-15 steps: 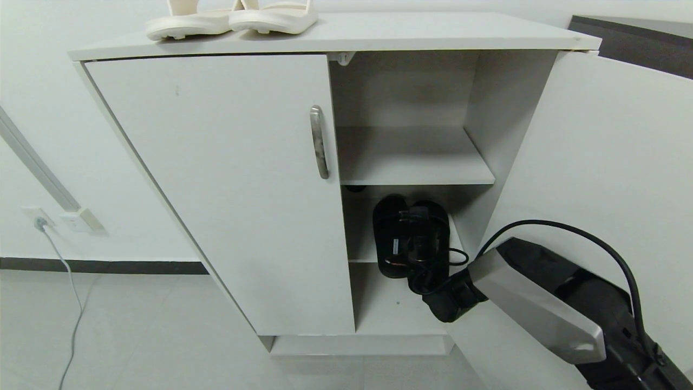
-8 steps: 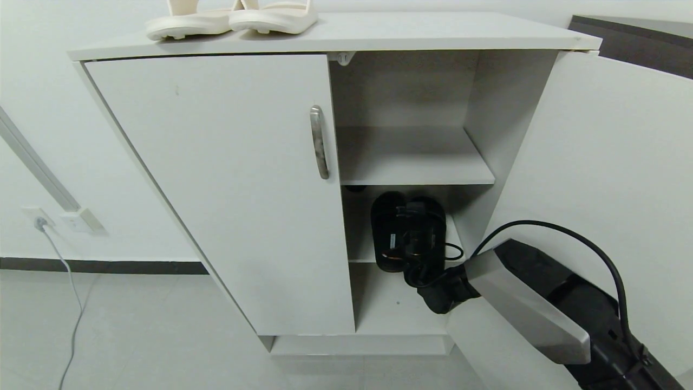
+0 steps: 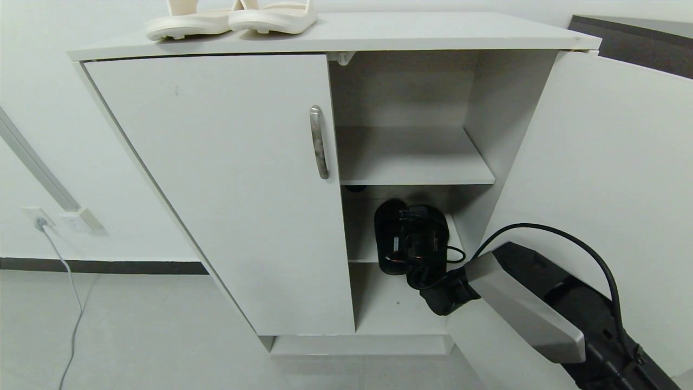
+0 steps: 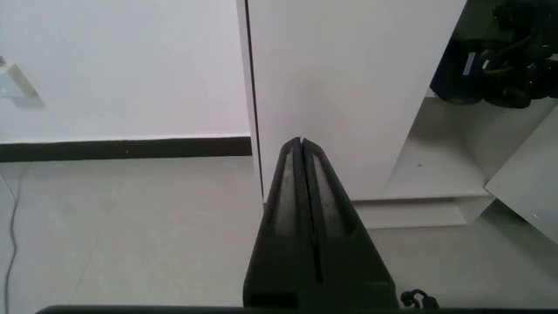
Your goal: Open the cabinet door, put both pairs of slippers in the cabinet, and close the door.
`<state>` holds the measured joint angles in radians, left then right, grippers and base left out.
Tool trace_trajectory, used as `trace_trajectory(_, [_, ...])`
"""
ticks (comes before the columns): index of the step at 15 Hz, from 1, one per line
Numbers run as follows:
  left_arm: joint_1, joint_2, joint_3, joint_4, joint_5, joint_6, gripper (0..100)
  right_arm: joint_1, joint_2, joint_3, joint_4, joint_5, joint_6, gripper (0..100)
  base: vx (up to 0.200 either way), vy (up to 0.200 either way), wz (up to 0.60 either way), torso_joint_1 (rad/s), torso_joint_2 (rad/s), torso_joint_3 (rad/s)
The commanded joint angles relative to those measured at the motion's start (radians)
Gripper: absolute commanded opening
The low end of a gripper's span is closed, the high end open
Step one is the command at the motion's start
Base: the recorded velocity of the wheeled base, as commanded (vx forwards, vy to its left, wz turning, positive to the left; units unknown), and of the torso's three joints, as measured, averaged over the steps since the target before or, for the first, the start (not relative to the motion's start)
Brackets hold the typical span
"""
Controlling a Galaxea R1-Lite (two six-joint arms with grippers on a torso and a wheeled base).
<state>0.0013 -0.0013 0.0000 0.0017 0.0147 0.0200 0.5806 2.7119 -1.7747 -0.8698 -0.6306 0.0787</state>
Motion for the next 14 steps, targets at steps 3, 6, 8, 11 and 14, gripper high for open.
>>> trace_trajectory(3, [0.0, 0.001, 0.0, 0.0, 0.001, 0.0, 0, 0.001, 0.006, 0.011, -0.003, 0.0, 0.001, 100, 0.0, 0.0, 0.0, 0.0, 0.0, 0.0])
trace_trajectory(6, [0.0, 0.001, 0.0, 0.0, 0.001, -0.002, 0, 0.01, -0.038, 0.084, -0.02, 0.0, 0.001, 100, 0.0, 0.0, 0.0, 0.0, 0.0, 0.0])
trace_trajectory(8, [0.0, 0.001, 0.0, 0.0, 0.001, 0.0, 0, 0.028, -0.093, 0.19, -0.081, 0.0, 0.001, 100, 0.0, 0.0, 0.0, 0.0, 0.0, 0.0])
trace_trajectory(11, [0.0, 0.001, 0.0, 0.0, 0.001, -0.002, 0, 0.053, -0.181, 0.351, -0.155, -0.004, 0.001, 100, 0.0, 0.0, 0.0, 0.0, 0.0, 0.0])
trace_trajectory(14, [0.0, 0.001, 0.0, 0.0, -0.001, 0.0, 0, 0.082, -0.279, 0.526, -0.242, -0.007, 0.001, 100, 0.0, 0.0, 0.0, 0.0, 0.0, 0.0])
